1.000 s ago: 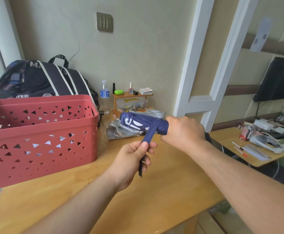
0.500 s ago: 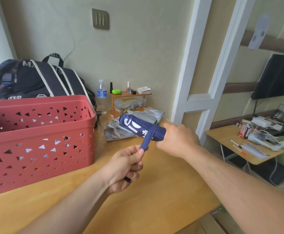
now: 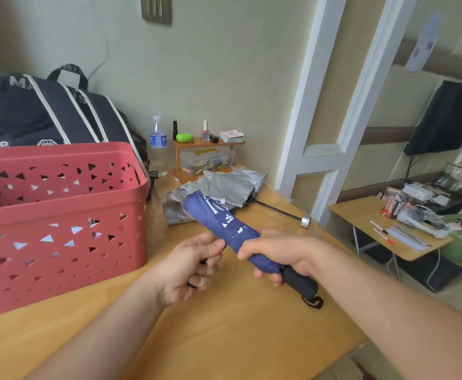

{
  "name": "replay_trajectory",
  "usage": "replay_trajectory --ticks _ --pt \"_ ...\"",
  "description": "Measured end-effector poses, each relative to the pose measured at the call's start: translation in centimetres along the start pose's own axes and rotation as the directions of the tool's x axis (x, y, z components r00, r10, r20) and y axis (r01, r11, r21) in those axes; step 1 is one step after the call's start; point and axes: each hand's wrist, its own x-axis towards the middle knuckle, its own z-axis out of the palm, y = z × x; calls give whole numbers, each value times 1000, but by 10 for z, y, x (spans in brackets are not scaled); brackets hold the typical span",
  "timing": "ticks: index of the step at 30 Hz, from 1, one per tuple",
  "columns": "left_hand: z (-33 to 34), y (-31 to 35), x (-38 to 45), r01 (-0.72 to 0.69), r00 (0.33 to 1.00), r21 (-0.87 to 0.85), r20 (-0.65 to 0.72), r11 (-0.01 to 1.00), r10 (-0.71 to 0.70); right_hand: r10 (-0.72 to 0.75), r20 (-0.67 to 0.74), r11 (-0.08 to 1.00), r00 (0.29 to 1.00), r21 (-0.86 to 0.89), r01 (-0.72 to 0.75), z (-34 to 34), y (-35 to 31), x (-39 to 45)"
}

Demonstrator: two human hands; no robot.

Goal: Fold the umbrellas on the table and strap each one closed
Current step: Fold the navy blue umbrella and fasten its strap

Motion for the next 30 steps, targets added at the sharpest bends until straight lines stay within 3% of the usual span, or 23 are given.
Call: replay_trajectory --ticks 3,7,9,11,14,16,19,21,24,26,30 --pt "-6 -1 2 -35 996 31 85 999 32 105 145 991 984 64 -115 3 -1 1" --pt "-4 -7 8 -120 993 62 -13 991 121 126 287 975 949 140 -172 6 1 7" --pt "-1 -7 14 -169 981 78 -83 983 175 51 210 979 976 185 -90 7 2 14" --pt "1 -6 19 -192 962 111 -175 975 210 -99 5 986 995 135 97 9 4 22" --pt "2 -5 27 -171 928 177 -301 969 218 -347 -293 929 891 -236 284 16 9 27" --pt "2 -5 31 -151 921 183 -331 972 205 -495 -318 796 808 -540 274 24 15 28" --pt "4 0 32 -129 916 246 -342 961 211 -543 -372 750 753 -619 235 29 24 32" --pt "1 3 31 -139 916 290 -325 947 234 -512 -394 815 763 -504 286 29 26 34" --pt "-8 7 30 -158 943 367 -221 917 251 -336 -380 928 862 22 372 30 23 32" --pt "-12 9 31 -169 947 392 -190 904 260 -221 -314 914 924 265 308 29 23 28" --pt "-11 11 32 -186 945 261 -214 947 245 -117 -187 865 975 464 193 31 28 23"
